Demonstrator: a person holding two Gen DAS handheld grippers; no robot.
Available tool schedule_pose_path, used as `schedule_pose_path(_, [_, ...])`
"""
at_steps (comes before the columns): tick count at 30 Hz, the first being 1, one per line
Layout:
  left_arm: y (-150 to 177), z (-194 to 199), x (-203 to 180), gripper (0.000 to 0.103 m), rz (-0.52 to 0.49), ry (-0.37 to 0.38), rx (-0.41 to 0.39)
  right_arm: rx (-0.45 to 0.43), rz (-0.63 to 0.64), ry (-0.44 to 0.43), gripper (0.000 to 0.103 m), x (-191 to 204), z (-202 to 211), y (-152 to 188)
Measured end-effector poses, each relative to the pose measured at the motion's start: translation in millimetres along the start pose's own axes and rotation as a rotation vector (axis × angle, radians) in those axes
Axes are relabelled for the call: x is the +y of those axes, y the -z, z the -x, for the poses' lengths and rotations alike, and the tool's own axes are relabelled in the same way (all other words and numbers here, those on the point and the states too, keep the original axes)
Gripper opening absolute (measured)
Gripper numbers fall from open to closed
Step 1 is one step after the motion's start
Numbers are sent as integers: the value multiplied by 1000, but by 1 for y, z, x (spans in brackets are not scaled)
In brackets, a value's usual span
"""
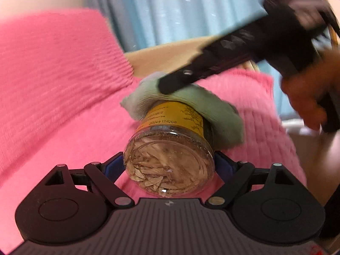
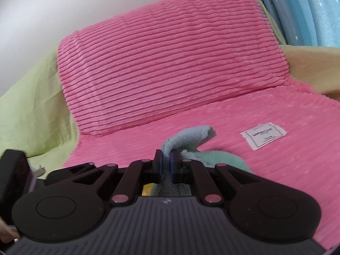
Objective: Clean container
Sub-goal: 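Hold the jar with the left gripper while the right gripper wipes the yellow label, then tilt the jar with the left gripper while the right gripper wipes its side with the cloth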
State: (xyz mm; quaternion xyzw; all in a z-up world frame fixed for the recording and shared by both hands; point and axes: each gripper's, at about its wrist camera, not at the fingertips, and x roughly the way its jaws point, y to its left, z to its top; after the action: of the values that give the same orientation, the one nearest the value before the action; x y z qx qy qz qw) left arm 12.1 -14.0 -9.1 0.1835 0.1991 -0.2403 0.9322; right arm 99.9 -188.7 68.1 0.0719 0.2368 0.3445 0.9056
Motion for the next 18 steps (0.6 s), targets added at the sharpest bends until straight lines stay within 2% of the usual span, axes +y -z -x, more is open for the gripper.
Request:
schedule_pose_path(3, [1, 2, 4, 88, 10, 7, 1, 6, 28, -9, 5, 5, 0, 1])
schedule_pose_path(11, [-2, -6, 3, 88, 9, 7, 15, 62, 71, -192, 5, 36, -5, 12])
schedule_pose_path(14, [-1, -7, 1, 88, -10, -3, 22, 62, 98, -188, 4, 38, -5, 11])
schedule_pose_path(18, [5, -2, -11, 88, -9, -5, 13, 20, 74, -79, 4, 21, -4, 7])
